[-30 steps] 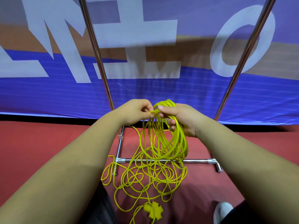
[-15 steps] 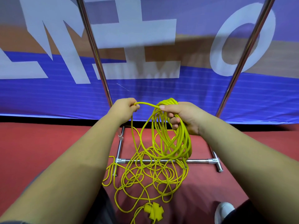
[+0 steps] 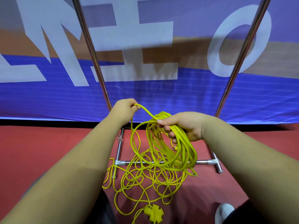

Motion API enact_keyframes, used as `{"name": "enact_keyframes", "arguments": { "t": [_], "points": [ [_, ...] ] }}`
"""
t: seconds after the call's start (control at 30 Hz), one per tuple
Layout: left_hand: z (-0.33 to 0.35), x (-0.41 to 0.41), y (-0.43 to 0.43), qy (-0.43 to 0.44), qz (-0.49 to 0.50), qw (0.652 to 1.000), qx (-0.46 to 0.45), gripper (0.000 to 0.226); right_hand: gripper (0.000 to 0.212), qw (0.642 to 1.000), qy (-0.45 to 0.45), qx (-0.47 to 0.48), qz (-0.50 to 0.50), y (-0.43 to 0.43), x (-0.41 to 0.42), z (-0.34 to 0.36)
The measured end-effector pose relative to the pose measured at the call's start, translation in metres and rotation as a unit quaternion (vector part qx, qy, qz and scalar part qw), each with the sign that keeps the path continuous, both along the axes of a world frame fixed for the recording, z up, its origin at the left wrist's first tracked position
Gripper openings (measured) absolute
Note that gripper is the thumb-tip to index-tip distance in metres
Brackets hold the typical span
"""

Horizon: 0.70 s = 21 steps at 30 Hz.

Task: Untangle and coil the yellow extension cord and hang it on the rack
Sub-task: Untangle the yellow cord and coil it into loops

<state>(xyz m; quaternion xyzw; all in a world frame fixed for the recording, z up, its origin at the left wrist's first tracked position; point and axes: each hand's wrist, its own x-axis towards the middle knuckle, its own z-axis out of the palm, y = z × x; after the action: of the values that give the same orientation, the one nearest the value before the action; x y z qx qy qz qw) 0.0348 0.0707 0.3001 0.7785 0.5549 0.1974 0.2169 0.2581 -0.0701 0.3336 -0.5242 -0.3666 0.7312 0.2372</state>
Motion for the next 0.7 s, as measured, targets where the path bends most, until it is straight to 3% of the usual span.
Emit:
{"name": "enact_keyframes", "arguments": {
  "t": [0.17, 0.33, 0.6, 0.7],
  "points": [
    [-0.005, -0.004, 0.0, 0.035, 0.012, 0.999, -0.006, 0.023, 0.014, 0.999, 0.021, 0.002, -0.038, 0.003, -0.005, 0.0],
    [-0.009, -0.006, -0.001, 0.09, 0.014, 0.995, -0.035, 0.034, 0.024, 0.992, 0.057, 0.039, -0.107, 0.005, 0.003, 0.013],
    [-0.013, -0.023, 0.003, 0.218, 0.04, 0.971, -0.087, 0.023, 0.021, 0.97, 0.116, 0.077, -0.198, 0.005, 0.023, 0.025],
    [-0.018, -0.035, 0.004, 0.264, 0.058, 0.951, -0.149, 0.041, 0.019, 0.957, 0.138, 0.085, -0.239, 0.005, 0.031, 0.029]
  ]
}}
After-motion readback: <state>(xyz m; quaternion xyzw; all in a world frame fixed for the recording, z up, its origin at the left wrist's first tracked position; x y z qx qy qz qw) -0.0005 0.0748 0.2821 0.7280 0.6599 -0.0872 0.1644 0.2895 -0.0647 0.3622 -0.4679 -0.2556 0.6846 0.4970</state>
